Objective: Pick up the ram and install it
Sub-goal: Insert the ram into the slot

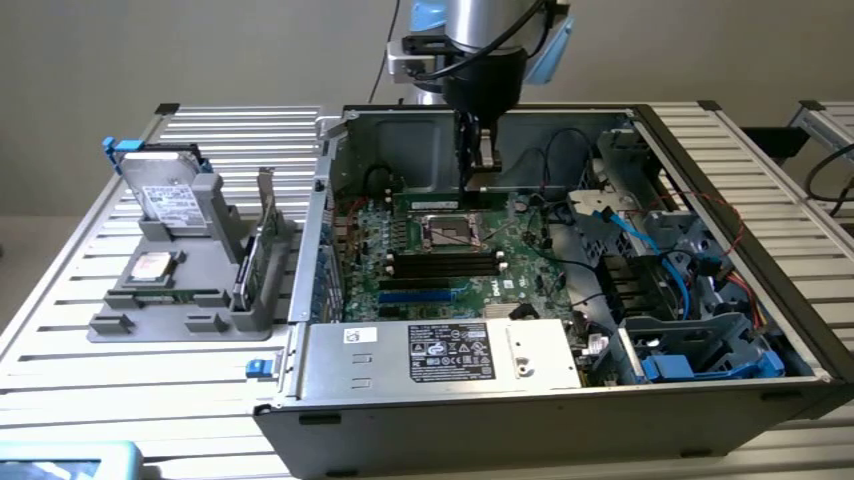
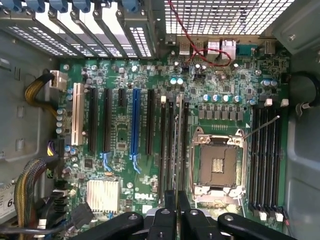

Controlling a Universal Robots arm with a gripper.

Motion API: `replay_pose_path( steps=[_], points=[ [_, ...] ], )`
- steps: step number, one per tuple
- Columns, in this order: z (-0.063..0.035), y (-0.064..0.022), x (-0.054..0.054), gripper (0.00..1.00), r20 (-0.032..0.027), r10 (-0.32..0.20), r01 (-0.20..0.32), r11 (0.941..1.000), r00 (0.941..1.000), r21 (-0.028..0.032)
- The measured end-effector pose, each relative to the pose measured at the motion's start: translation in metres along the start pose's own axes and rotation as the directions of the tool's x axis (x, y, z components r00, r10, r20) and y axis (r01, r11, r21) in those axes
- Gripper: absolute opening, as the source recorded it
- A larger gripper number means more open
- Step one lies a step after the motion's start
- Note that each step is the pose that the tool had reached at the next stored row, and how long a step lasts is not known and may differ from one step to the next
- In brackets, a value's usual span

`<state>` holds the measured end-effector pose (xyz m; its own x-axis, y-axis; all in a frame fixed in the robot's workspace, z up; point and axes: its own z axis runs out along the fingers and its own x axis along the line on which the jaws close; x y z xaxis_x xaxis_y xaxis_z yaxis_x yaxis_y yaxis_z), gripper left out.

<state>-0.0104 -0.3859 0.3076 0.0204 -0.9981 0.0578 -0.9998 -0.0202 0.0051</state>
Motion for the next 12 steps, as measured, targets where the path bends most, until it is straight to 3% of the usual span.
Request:
replay_pose_path(
  steps=[12],
  points=[
    [0.0126, -0.0004, 0.000, 0.13, -0.0041, 0.000, 0.000, 1.0000, 1.0000, -0.0007]
  ],
)
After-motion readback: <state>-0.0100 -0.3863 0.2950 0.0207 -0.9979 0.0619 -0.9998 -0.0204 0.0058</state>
